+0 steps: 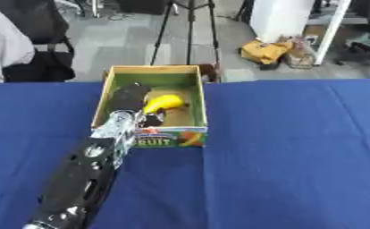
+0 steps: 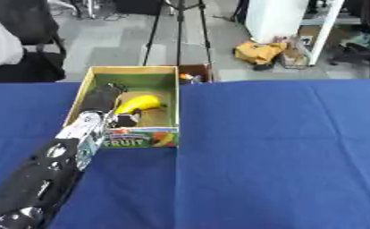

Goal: Pick up objects on the table and place them in the box.

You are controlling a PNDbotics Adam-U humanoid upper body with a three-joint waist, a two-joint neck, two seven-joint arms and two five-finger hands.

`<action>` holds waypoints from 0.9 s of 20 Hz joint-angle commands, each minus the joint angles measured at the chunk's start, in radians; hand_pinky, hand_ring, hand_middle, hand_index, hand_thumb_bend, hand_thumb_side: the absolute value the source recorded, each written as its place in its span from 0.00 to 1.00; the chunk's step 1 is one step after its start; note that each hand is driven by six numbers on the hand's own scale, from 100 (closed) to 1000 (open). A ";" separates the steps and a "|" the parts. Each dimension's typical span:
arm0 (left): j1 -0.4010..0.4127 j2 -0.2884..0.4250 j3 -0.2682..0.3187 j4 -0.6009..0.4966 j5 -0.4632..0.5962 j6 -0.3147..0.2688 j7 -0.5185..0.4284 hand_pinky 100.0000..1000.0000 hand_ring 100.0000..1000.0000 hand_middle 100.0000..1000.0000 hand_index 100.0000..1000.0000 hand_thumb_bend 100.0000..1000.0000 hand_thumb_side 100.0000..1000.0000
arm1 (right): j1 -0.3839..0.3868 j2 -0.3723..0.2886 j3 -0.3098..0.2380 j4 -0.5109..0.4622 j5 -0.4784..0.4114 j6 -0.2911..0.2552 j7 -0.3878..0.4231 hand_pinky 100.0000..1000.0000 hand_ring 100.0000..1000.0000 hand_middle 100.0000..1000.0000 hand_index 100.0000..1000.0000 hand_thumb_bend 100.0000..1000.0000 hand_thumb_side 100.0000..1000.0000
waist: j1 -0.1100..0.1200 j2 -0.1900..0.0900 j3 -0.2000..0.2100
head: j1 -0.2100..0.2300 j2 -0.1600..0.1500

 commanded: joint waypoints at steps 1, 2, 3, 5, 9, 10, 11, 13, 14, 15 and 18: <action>-0.034 0.017 0.007 -0.030 -0.008 0.001 -0.002 0.20 0.57 0.60 0.89 0.21 0.41 | -0.009 -0.011 0.001 -0.014 0.007 -0.001 0.004 0.88 0.91 0.48 0.94 0.00 1.00 | -0.001 -0.021 -0.001 | 0.000 -0.012; -0.036 0.018 0.008 -0.035 -0.008 0.003 0.000 0.20 0.58 0.62 0.90 0.21 0.41 | -0.009 -0.011 0.001 -0.014 0.006 0.000 0.004 0.88 0.91 0.48 0.94 0.00 1.00 | -0.001 -0.022 -0.001 | 0.000 -0.012; -0.036 0.018 0.008 -0.038 -0.008 0.004 0.003 0.20 0.58 0.63 0.92 0.21 0.41 | -0.009 -0.011 0.001 -0.014 0.005 0.000 0.004 0.88 0.91 0.48 0.94 0.00 1.00 | -0.001 -0.023 -0.001 | 0.000 -0.012; -0.038 0.019 0.006 -0.045 -0.008 0.008 0.008 0.20 0.58 0.63 0.91 0.20 0.41 | -0.009 -0.012 0.001 -0.014 0.003 0.002 0.005 0.88 0.91 0.48 0.94 0.00 1.00 | 0.000 -0.025 -0.001 | 0.000 -0.012; -0.035 0.019 0.011 -0.075 0.007 0.022 0.035 0.19 0.57 0.60 0.88 0.18 0.41 | -0.006 -0.013 0.000 -0.014 -0.001 0.005 0.004 0.88 0.91 0.48 0.94 0.00 1.00 | 0.000 -0.032 0.000 | -0.003 -0.006; -0.036 0.020 0.011 -0.087 0.016 0.020 0.045 0.18 0.56 0.58 0.86 0.18 0.41 | -0.004 -0.014 -0.001 -0.014 -0.003 0.005 0.003 0.88 0.91 0.48 0.94 0.00 1.00 | 0.000 -0.035 0.002 | -0.003 -0.003; -0.035 0.020 0.011 -0.104 0.027 0.016 0.054 0.17 0.55 0.56 0.84 0.18 0.42 | -0.003 -0.014 -0.003 -0.014 -0.004 0.006 0.002 0.88 0.91 0.48 0.94 0.00 1.00 | -0.001 -0.037 0.004 | -0.005 0.000; -0.034 0.025 0.014 -0.149 0.056 0.003 0.073 0.17 0.54 0.54 0.82 0.17 0.42 | 0.001 -0.016 -0.005 -0.014 -0.006 0.007 -0.002 0.88 0.91 0.48 0.94 0.00 1.00 | -0.001 -0.045 0.010 | -0.008 0.010; -0.031 0.031 0.012 -0.176 0.073 -0.004 0.081 0.17 0.53 0.53 0.81 0.16 0.44 | 0.004 -0.017 -0.007 -0.014 -0.008 0.008 -0.004 0.88 0.91 0.49 0.94 0.00 1.00 | -0.001 -0.050 0.014 | -0.009 0.016; -0.028 0.037 0.010 -0.203 0.089 -0.010 0.088 0.17 0.53 0.52 0.80 0.15 0.46 | 0.006 -0.019 -0.008 -0.014 -0.009 0.009 -0.006 0.88 0.91 0.49 0.94 0.00 1.00 | -0.002 -0.054 0.017 | -0.010 0.023; -0.002 0.056 0.004 -0.324 0.177 -0.030 0.114 0.16 0.51 0.50 0.77 0.13 0.52 | 0.015 -0.024 -0.015 -0.014 -0.015 0.011 -0.017 0.88 0.90 0.49 0.94 0.00 1.00 | -0.003 -0.070 0.032 | -0.014 0.052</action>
